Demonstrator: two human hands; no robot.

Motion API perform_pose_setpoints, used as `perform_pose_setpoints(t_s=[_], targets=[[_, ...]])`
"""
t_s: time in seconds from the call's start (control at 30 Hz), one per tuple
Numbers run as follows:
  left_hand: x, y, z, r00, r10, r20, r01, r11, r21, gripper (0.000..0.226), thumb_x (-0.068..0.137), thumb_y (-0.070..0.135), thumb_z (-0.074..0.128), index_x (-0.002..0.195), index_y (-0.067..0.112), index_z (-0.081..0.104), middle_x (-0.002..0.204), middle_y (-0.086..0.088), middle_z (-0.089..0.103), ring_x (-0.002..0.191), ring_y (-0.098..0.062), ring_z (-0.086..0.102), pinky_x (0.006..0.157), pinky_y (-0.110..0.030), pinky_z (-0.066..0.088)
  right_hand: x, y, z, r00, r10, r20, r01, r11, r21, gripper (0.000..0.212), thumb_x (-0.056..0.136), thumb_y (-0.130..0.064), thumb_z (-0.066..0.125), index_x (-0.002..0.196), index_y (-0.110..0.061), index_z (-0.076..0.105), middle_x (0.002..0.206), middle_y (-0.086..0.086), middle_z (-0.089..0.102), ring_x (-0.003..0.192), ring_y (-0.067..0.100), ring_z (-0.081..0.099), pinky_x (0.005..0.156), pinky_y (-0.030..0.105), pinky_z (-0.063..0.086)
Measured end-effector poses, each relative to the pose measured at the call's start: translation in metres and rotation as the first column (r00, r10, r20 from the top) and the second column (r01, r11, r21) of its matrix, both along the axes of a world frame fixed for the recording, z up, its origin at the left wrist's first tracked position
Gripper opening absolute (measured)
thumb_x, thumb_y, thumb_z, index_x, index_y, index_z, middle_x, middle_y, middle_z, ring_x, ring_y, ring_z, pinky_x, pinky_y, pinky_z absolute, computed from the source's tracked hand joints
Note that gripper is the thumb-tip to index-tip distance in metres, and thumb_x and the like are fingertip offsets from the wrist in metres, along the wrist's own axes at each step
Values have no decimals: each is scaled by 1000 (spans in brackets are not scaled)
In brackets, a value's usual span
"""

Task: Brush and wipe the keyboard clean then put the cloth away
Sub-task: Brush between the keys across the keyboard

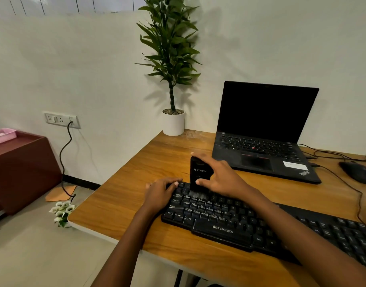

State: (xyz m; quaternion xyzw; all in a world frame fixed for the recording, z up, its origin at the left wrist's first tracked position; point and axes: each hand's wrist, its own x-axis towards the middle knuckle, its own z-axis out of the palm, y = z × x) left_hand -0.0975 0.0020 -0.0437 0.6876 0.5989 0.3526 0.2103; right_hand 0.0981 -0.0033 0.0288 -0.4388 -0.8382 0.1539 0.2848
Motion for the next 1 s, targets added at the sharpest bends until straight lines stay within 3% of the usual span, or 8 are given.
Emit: perform_pose_setpoints(t_s=[0.07, 0.2, 0.33, 0.4, 0.53, 0.7, 0.87, 1.0], targets=[[1, -1, -1, 1000, -7, -8, 7, 1000, -2, 27, 98, 31, 47, 121, 34, 61, 131, 8, 58, 125, -13, 46, 102, -34, 13, 4, 0, 0, 999, -40, 24, 39, 998, 42, 72, 83, -17, 68, 141, -34, 29, 111, 7, 63, 57, -7, 54, 54, 14, 44], [0, 0, 1, 1000, 0, -19, 0, 1000, -15, 27, 98, 32, 46, 121, 35, 60, 132, 8, 57, 127, -14, 45, 108, -39, 10, 6, -3, -2, 999, -7, -47, 7, 1000, -8, 74, 81, -16, 70, 141, -34, 31, 113, 7, 63, 79, 13, 64, 71, 30, 56], [1, -2, 1, 1000, -8, -13, 8, 1000, -20, 28, 98, 31, 46, 122, 34, 60, 133, 8, 56, 127, -14, 45, 106, -35, 10, 6, -5, -4, 994, -70, -80, 78, 992, 94, 73, 82, -17, 69, 138, -41, 30, 109, 5, 63, 70, 10, 60, 63, 27, 55], [1, -3, 2, 1000, -5, -2, 5, 1000, -12, 28, 98, 31, 46, 121, 33, 60, 132, 7, 57, 125, -14, 45, 102, -31, 12, 7, -9, -5, 993, 1, -119, 1, 1000, 16, 74, 81, -15, 70, 134, -46, 29, 113, 3, 61, 75, 11, 63, 64, 24, 56], [1, -2, 2, 1000, -7, -13, 6, 1000, -23, 28, 98, 31, 46, 122, 33, 60, 132, 6, 57, 126, -15, 45, 107, -37, 10, 26, -3, 20, 976, -43, 214, 67, 992, -104, 75, 80, -16, 70, 141, -37, 31, 115, -3, 54, 90, 10, 49, 65, 11, 42], [1, -4, 2, 1000, -9, -15, 9, 1000, -24, 29, 98, 31, 45, 123, 31, 60, 134, 5, 55, 127, -16, 45, 102, -32, 10, 20, -13, 4, 999, 10, 48, -7, 997, -72, 77, 81, -16, 70, 140, -43, 28, 122, -4, 57, 63, 3, 60, 54, 15, 47], [2, -5, 3, 1000, -8, -5, 8, 1000, -23, 29, 98, 30, 46, 123, 30, 60, 135, 5, 55, 127, -15, 44, 105, -33, 10, 40, -5, 16, 988, -45, 147, 63, 991, -121, 77, 78, -20, 72, 138, -46, 30, 120, -3, 56, 93, 15, 57, 79, 29, 50], [2, -5, 3, 1000, -11, -13, 11, 1000, -21, 29, 98, 30, 45, 123, 30, 60, 135, 5, 55, 127, -16, 44, 103, -32, 11, 29, -16, 5, 1000, -24, -1, 24, 997, -79, 75, 82, -15, 70, 139, -41, 30, 114, 0, 59, 53, -3, 56, 56, 12, 47]])
